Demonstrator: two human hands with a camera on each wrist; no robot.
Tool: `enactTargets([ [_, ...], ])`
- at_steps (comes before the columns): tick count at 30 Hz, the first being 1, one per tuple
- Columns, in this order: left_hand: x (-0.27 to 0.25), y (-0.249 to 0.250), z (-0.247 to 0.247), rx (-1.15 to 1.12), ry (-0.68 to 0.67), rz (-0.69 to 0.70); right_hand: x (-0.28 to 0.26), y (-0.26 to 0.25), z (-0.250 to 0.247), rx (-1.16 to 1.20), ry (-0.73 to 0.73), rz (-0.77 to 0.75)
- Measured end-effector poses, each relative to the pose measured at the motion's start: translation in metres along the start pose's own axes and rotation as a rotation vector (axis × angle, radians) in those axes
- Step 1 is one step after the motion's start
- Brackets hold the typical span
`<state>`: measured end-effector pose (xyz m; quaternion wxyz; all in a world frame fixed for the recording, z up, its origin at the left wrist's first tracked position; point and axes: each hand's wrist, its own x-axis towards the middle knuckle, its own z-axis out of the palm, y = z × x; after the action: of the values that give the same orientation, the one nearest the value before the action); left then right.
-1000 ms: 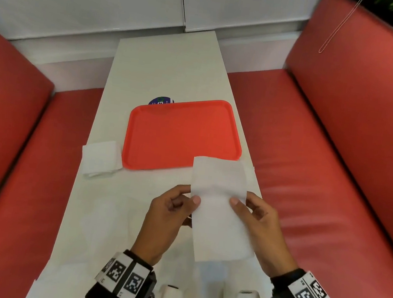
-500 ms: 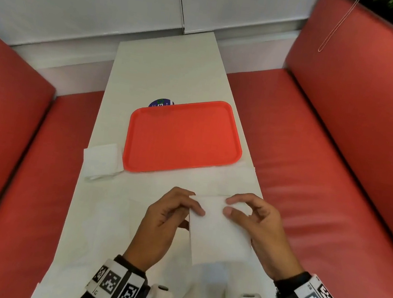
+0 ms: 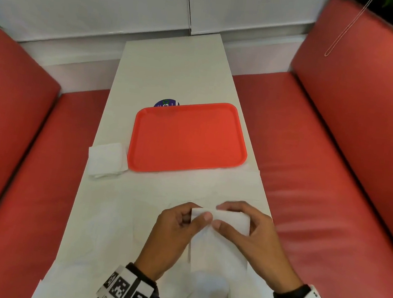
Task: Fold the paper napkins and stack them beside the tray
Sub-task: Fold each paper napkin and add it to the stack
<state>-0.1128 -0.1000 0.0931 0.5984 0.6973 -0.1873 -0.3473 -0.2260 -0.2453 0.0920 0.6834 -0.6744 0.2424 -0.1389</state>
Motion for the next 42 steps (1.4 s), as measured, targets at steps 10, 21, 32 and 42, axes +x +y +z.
enactTargets([
  [10,-0.001,-0.012,-0.04,0.053,-0.021,0.026,0.015,-0.003,0.04,-0.023,-0.029,0.118],
  [21,0.014,-0.037,-0.124,-0.132,-0.002,-0.21,0.055,0.008,0.112,-0.018,0.126,0.217],
  [32,0.101,-0.039,-0.27,-0.022,0.208,-0.193,0.098,0.027,0.161,0.042,0.372,0.233],
  [42,0.184,-0.081,-0.341,0.485,0.559,-0.185,0.066,0.071,0.117,-0.242,0.566,0.36],
])
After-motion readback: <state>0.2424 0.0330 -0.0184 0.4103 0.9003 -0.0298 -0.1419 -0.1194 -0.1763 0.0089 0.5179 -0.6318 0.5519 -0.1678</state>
